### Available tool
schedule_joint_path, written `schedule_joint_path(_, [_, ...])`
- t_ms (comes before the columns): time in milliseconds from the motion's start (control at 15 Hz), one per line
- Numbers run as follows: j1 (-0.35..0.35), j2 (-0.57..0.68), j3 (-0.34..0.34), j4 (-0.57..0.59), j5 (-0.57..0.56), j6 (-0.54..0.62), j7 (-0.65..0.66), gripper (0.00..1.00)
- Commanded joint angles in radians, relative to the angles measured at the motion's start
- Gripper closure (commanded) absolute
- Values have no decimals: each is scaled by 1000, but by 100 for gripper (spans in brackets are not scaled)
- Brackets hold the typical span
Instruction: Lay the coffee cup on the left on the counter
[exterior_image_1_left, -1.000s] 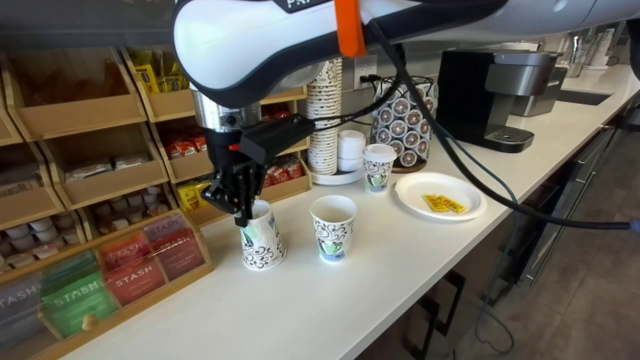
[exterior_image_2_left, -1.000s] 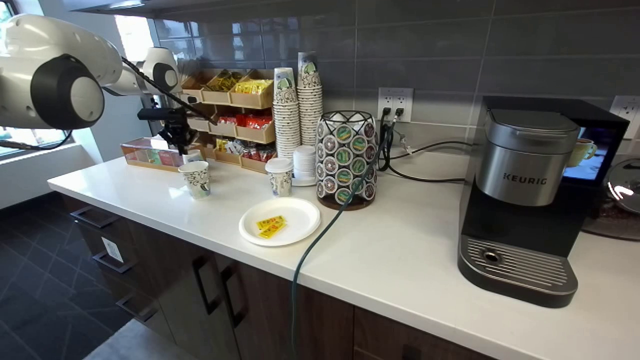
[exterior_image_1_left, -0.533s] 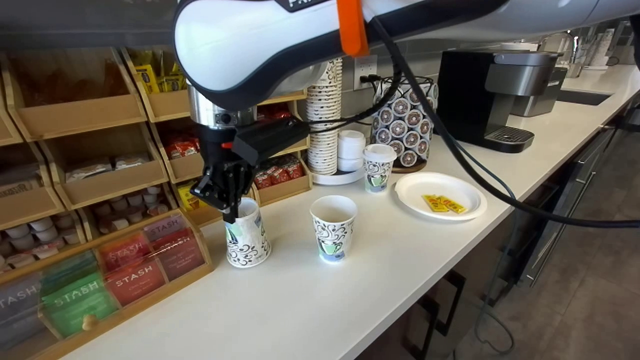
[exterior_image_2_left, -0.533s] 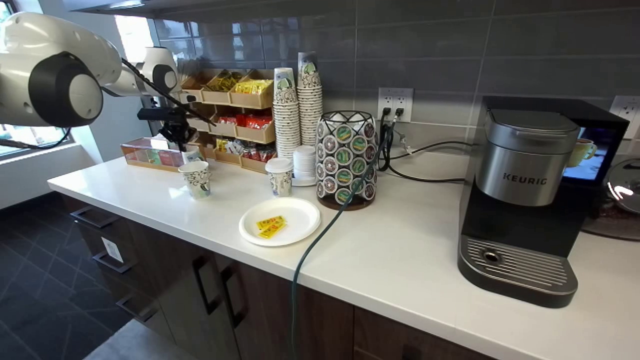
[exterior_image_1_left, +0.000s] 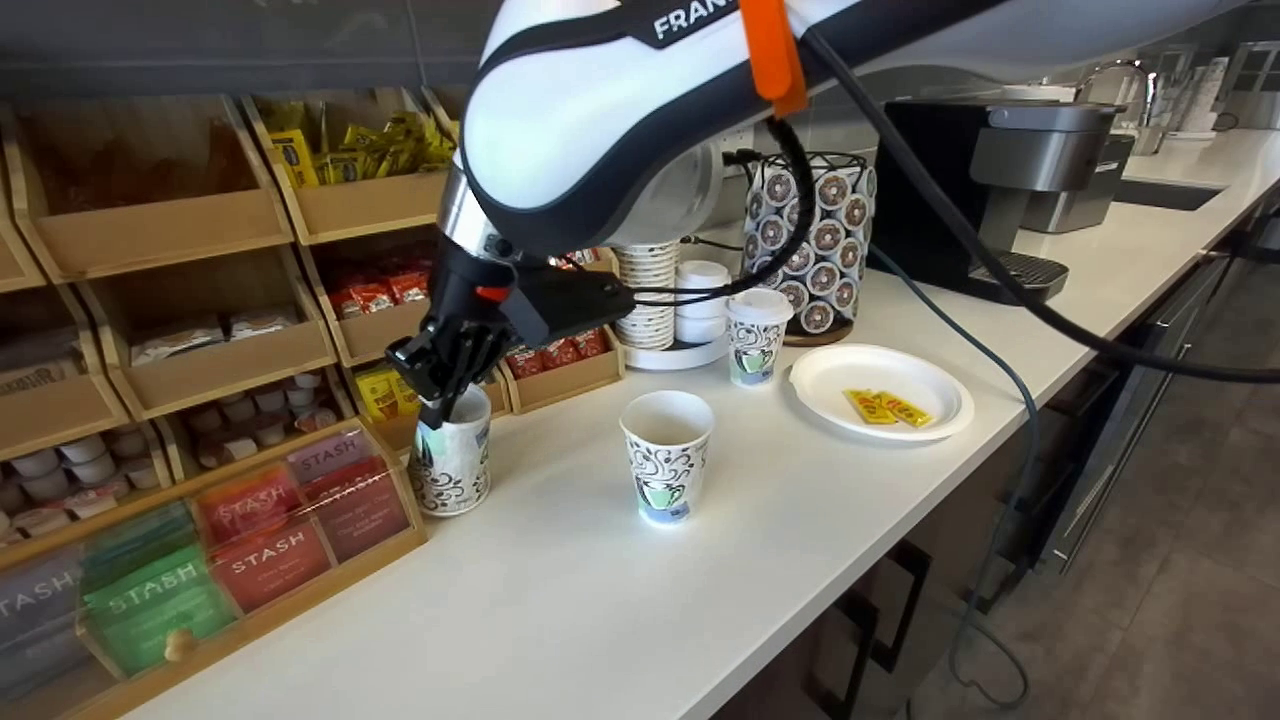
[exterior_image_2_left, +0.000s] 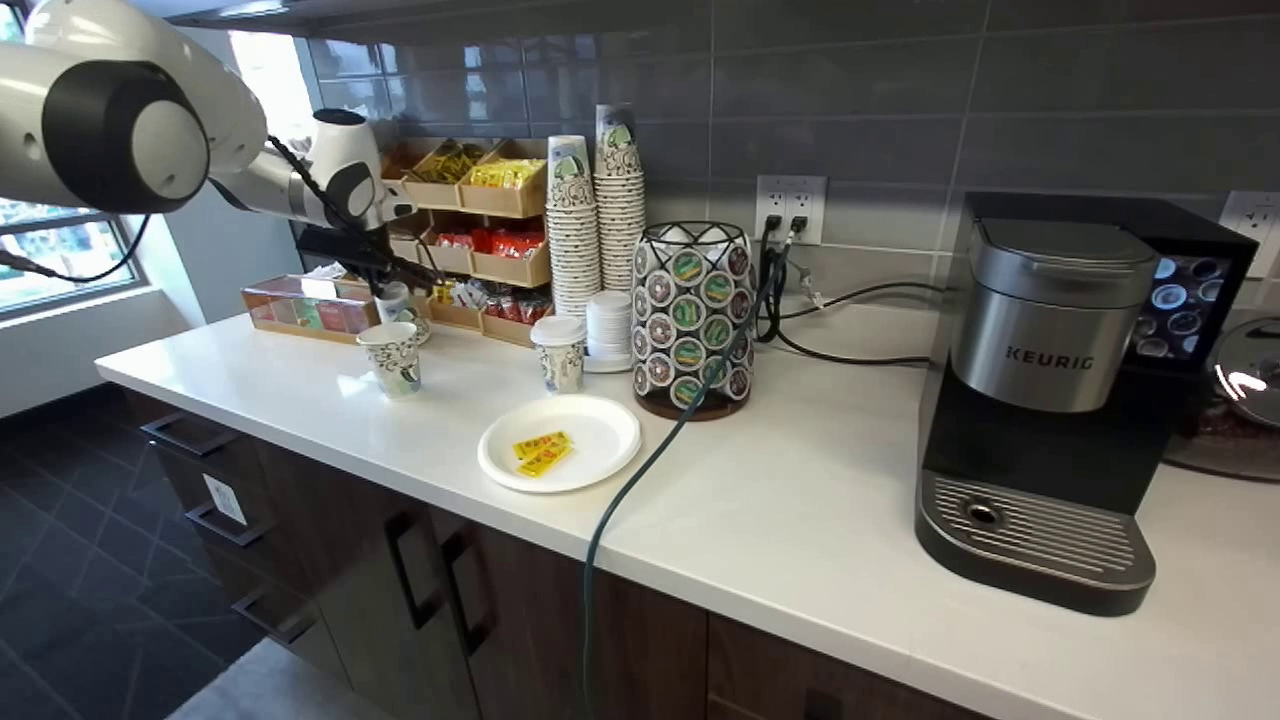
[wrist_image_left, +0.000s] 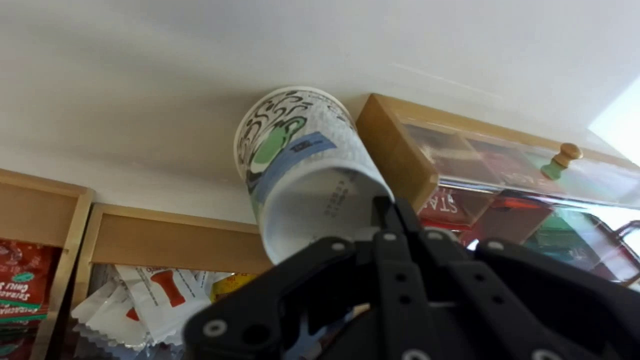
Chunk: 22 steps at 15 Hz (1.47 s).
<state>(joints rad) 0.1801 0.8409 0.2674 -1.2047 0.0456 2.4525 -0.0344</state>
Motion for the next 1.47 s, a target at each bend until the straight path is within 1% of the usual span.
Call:
schedule_joint_path(0, [-98, -113, 89, -244, 104, 114, -67, 99])
schedule_joint_path(133, [-146, -153, 138, -332, 154, 164, -109, 99])
schedule_joint_path(200, [-151, -177, 142, -374, 202, 175, -139, 99])
schedule_joint_path(467, [-202, -278, 192, -556, 318, 231, -198, 99])
schedule_joint_path(600, [-214, -329, 215, -649, 394, 281, -199, 99])
schedule_joint_path(800, [-227, -387, 266, -786, 513, 415, -209, 99])
schedule_joint_path(1000, [-255, -392, 351, -870, 612, 592, -241, 99])
schedule_joint_path(1067, [-249, -396, 361, -899, 625, 652, -236, 99])
schedule_joint_path(1200, [-257, -380, 408, -932, 645, 770, -246, 99])
schedule_joint_path(1267, [-242, -379, 404, -955, 637, 820, -237, 99])
schedule_joint_path(1333, [-203, -395, 365, -989, 628, 857, -213, 99])
schedule_joint_path(1400, [-174, -401, 335, -1013, 617, 886, -220, 99])
